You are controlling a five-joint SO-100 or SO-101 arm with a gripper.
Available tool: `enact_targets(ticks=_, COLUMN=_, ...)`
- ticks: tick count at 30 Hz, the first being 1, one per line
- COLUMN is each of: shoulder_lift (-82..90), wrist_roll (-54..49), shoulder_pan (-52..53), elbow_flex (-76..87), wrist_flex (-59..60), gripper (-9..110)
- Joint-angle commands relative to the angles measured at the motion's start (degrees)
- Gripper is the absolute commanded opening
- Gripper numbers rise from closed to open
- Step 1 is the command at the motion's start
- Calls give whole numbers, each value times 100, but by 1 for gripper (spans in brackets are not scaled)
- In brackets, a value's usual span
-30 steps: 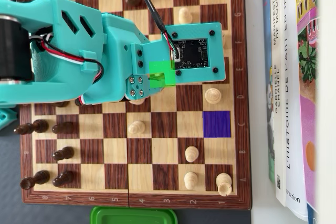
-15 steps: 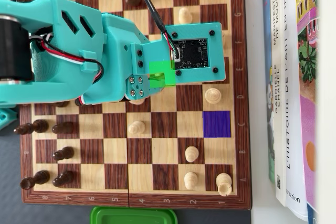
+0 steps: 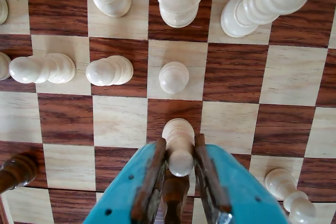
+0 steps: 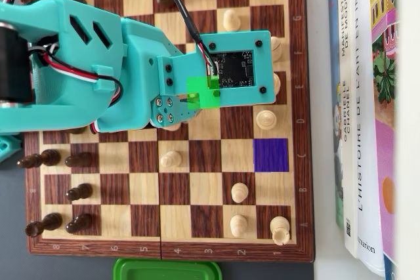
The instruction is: Play chess
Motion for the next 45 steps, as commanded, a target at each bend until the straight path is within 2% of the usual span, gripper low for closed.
enact_targets(ticks=1, shoulder_lift=255, wrist_roll=-26, shoulder_pan=9, elbow_flex=-97, wrist_flex=-70, gripper=10)
enact_targets(ticks=35, shoulder_lift=272, wrist_roll=-26, shoulder_pan=-62, elbow_flex=-255, wrist_flex=-44, gripper=14)
enact_targets(ticks=45, shoulder_lift=932, wrist_roll=-26, shoulder_pan=18, elbow_flex=-176, wrist_flex=-35, gripper=14)
